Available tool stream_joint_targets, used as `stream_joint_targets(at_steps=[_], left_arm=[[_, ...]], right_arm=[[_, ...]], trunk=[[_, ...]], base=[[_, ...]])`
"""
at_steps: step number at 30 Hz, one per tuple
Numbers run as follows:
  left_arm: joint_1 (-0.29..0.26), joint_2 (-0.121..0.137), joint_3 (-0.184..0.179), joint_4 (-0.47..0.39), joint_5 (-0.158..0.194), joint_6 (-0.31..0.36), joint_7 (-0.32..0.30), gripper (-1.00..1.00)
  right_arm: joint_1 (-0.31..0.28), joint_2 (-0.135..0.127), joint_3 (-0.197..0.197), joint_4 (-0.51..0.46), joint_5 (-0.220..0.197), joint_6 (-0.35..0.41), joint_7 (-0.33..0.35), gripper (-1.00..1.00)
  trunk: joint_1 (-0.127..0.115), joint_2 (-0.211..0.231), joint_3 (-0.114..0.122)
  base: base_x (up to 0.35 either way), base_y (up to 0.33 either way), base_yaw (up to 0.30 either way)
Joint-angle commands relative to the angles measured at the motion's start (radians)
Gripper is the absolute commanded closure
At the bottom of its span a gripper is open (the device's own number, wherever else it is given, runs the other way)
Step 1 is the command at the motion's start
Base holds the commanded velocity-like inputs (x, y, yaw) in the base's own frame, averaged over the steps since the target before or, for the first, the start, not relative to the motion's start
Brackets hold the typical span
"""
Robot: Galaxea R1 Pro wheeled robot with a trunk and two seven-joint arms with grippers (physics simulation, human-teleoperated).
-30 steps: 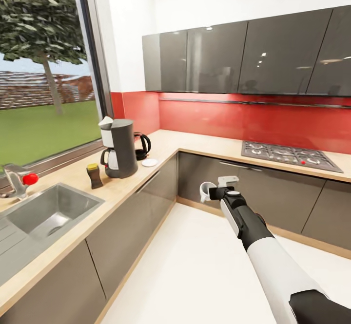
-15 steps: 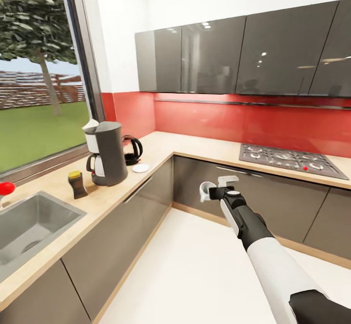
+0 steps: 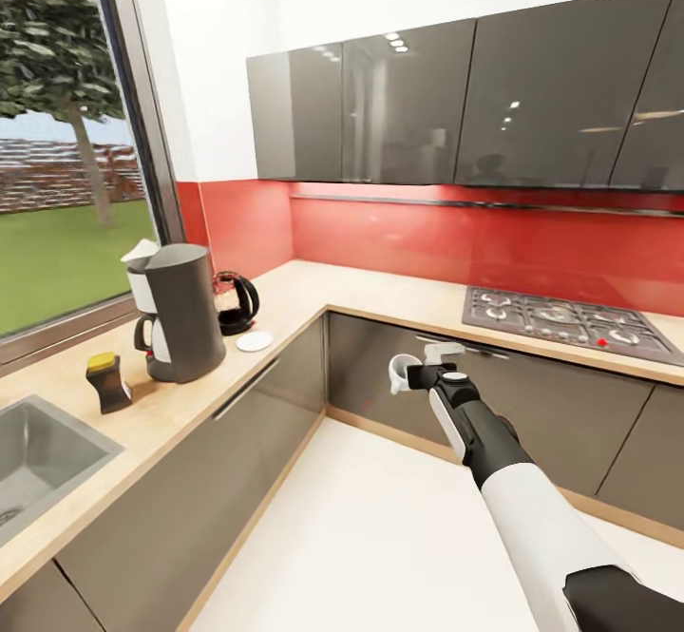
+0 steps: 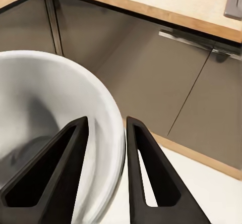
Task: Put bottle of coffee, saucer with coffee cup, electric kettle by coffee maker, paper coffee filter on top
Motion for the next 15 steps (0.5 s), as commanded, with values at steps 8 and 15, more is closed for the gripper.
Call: stream_joint_targets(at_steps=[8, 15], left_arm=[[0.0, 0.001, -0.007, 0.0, 0.006, -0.003, 0.003, -1.0], [0.0, 0.001, -0.007, 0.0, 0.008, -0.004, 0.003, -1.0]], right_arm=[[0.0, -0.001, 0.004, -0.001, -0.006, 0.003, -0.006, 1.0], [0.0, -0.001, 0.004, -0.001, -0.006, 0.003, -0.005, 1.0]], trunk=[[0.001, -0.001, -0.001], [0.001, -0.001, -0.001]], base=[[0.289, -0.168, 0.001], [0.284, -0.165, 0.192]])
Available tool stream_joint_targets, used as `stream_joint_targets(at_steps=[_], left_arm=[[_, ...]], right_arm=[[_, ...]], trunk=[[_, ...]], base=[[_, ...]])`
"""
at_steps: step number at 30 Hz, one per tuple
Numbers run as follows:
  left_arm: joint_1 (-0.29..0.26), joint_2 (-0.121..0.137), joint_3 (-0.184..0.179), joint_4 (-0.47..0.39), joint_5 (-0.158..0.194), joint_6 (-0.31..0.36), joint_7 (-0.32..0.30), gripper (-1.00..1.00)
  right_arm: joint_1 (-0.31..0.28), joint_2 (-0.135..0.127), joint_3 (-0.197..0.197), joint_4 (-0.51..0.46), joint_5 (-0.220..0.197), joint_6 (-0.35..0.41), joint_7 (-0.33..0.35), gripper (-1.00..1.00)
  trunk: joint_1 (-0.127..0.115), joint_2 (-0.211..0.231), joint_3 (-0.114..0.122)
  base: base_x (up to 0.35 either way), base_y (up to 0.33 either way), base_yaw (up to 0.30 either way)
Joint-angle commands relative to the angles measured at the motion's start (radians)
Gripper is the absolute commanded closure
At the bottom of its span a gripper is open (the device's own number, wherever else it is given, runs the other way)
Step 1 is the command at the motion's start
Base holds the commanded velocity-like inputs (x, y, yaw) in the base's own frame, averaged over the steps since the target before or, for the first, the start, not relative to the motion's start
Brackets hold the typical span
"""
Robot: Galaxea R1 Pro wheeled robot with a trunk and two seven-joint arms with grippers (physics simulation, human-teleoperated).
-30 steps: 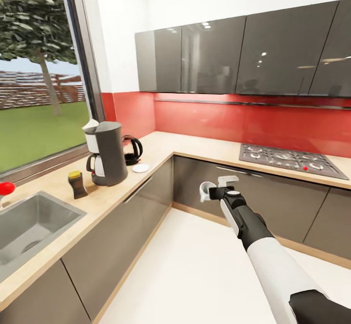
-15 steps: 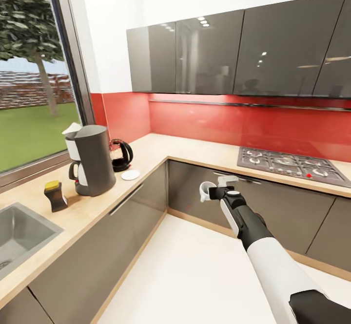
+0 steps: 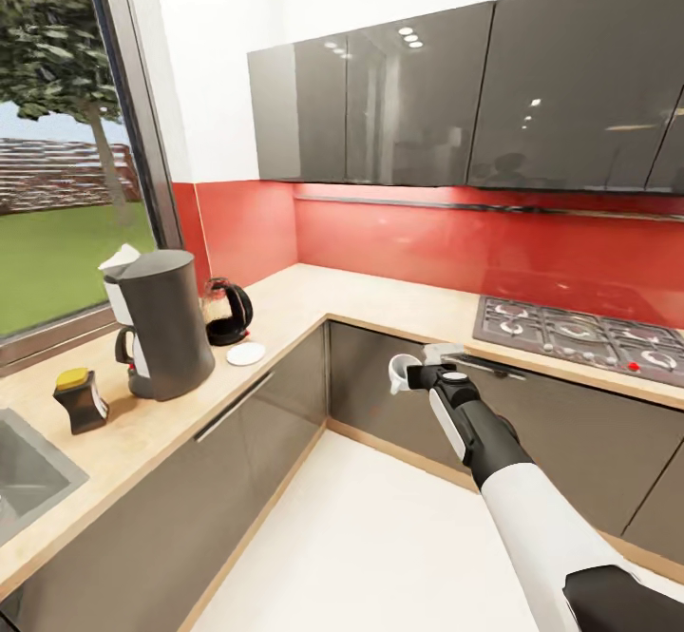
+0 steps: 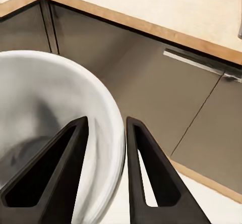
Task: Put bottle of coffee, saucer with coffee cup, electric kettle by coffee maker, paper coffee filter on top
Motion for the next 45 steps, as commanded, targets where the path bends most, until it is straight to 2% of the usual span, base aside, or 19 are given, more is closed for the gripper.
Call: stream_joint_targets(at_steps=[1, 12, 36, 45], left_arm=[[0.0, 0.0, -0.009, 0.0, 0.006, -0.003, 0.003, -1.0], [0.0, 0.0, -0.009, 0.0, 0.007, -0.003, 0.003, -1.0], [0.0, -0.001, -0.009, 0.001, 0.005, -0.003, 0.004, -1.0], [0.0, -0.002, -0.009, 0.002, 0.005, -0.003, 0.004, -1.0]], right_arm=[[0.0, 0.0, 0.003, -0.001, -0.005, 0.005, -0.006, 1.0], [0.0, 0.002, 0.003, 0.0, -0.006, 0.006, -0.006, 1.0], [0.0, 0.004, 0.003, 0.002, -0.006, 0.006, -0.006, 1.0], [0.0, 0.004, 0.003, 0.002, -0.006, 0.006, -0.006, 1.0]], trunk=[[0.001, -0.001, -0.001], [0.001, -0.001, -0.001], [0.001, -0.001, -0.001], [0.001, -0.001, -0.001]], base=[[0.284, -0.141, 0.27], [0.251, -0.036, 0.276], [0.023, -0.002, 0.278], [0.169, -0.157, 0.277]])
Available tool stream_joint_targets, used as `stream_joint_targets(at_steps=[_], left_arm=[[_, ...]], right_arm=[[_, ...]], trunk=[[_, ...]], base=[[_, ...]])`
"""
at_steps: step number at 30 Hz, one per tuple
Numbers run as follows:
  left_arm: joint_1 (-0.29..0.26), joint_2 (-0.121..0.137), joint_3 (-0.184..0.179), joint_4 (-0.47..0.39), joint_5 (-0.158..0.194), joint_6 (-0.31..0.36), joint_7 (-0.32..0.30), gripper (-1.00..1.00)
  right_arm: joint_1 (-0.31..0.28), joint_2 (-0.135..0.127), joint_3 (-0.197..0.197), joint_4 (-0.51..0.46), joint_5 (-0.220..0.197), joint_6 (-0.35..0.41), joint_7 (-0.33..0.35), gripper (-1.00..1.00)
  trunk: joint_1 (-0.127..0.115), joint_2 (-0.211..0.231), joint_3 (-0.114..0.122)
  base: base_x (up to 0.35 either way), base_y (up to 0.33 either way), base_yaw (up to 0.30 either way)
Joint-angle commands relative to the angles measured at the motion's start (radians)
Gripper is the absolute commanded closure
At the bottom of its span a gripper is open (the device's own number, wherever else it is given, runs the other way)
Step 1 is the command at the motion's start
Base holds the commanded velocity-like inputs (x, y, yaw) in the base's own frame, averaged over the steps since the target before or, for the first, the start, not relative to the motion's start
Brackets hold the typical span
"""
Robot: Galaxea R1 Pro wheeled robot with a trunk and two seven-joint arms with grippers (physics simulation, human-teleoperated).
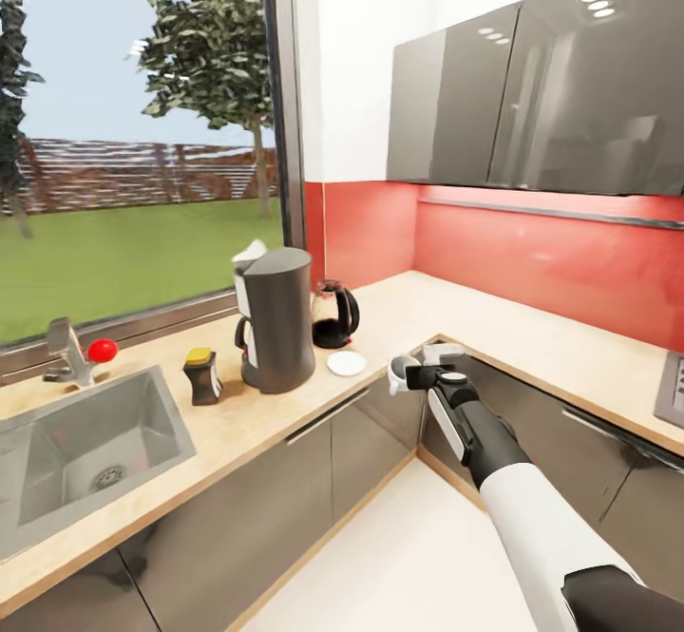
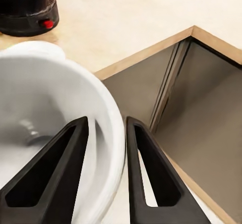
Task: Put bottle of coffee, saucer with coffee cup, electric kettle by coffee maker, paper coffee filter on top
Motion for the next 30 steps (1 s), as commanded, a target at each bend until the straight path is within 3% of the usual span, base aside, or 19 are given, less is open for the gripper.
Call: stream_joint_targets(at_steps=[1, 17, 30], left_arm=[[0.0, -0.001, -0.009, 0.0, 0.006, -0.003, 0.003, -1.0], [0.0, -0.001, -0.009, 0.0, 0.006, -0.003, 0.004, -1.0], [0.0, -0.003, -0.009, -0.002, 0.006, -0.003, 0.003, -1.0]], right_arm=[[-0.001, -0.001, 0.003, -0.001, -0.005, 0.005, -0.006, 1.0], [0.0, 0.0, 0.003, -0.001, -0.005, 0.005, -0.007, 1.0], [0.0, 0.0, 0.003, -0.001, -0.005, 0.005, -0.006, 1.0]], trunk=[[0.001, -0.001, -0.001], [0.001, -0.001, -0.001], [0.001, -0.001, -0.001]], base=[[0.193, -0.205, 0.277], [0.054, -0.251, 0.277], [0.0, -0.022, 0.278]])
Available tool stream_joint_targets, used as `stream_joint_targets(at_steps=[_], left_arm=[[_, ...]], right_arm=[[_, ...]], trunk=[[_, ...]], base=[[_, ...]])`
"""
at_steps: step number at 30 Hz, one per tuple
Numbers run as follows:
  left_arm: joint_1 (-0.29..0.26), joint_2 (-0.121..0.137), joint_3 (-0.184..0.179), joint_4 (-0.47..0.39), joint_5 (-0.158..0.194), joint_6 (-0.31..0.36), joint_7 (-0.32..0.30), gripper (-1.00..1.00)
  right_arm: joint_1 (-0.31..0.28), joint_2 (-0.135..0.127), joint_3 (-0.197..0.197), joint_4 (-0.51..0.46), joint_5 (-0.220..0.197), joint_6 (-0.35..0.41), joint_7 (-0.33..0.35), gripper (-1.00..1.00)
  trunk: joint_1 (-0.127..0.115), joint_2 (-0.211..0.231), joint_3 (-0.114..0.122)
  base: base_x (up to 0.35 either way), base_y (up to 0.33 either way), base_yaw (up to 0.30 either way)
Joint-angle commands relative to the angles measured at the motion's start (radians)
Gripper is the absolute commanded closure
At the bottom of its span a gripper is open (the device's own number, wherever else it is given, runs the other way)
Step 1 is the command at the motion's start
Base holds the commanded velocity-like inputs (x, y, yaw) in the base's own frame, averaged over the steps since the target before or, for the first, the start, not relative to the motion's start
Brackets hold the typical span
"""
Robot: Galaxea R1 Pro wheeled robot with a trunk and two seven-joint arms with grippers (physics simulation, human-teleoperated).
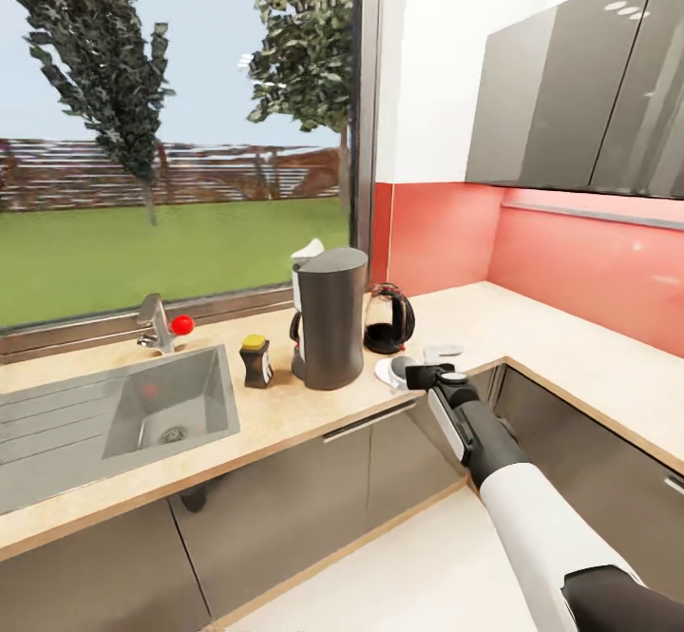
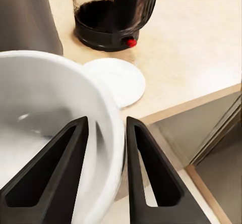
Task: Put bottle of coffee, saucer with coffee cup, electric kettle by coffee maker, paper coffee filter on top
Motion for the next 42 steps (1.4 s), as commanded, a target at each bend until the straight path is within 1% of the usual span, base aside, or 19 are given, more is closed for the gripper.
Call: stream_joint_targets(at_steps=[1, 6, 9, 13, 28, 34, 42], left_arm=[[0.0, 0.0, -0.009, 0.0, 0.007, -0.003, 0.003, -1.0], [0.0, 0.0, -0.009, -0.001, 0.007, -0.003, 0.003, -1.0], [0.0, -0.003, -0.009, -0.001, 0.007, -0.003, 0.003, -1.0], [0.0, -0.005, -0.008, -0.001, 0.007, -0.003, 0.003, -1.0], [0.0, -0.005, -0.008, 0.0, 0.008, -0.003, 0.003, -1.0], [0.0, -0.005, -0.008, 0.0, 0.008, -0.003, 0.004, -1.0], [0.0, -0.004, -0.008, 0.001, 0.01, -0.003, 0.003, -1.0]], right_arm=[[0.0, 0.0, 0.003, -0.001, -0.005, 0.005, -0.006, 1.0], [0.0, 0.0, 0.003, 0.0, -0.004, 0.005, -0.006, 1.0], [0.0, -0.003, 0.003, 0.0, -0.004, 0.004, -0.006, 1.0], [0.0, -0.006, 0.002, 0.008, -0.002, 0.005, -0.006, 1.0], [0.0, -0.006, 0.003, 0.038, 0.001, 0.005, -0.007, 1.0], [0.0, -0.003, 0.005, 0.095, 0.0, 0.001, -0.005, 1.0], [0.0, 0.0, 0.008, 0.104, -0.002, 0.0, -0.001, 1.0]], trunk=[[0.0, -0.001, -0.001], [0.0, -0.001, -0.001], [0.0, -0.001, -0.001], [0.0, -0.001, -0.001], [0.0, -0.001, -0.001], [0.0, -0.001, -0.001], [0.0, -0.001, -0.001]], base=[[0.0, 0.0, 0.278], [0.0, 0.0, 0.266], [0.095, -0.067, 0.091], [0.224, -0.164, 0.007], [0.178, -0.212, 0.0], [0.229, -0.182, 0.0], [0.063, -0.036, 0.0]])
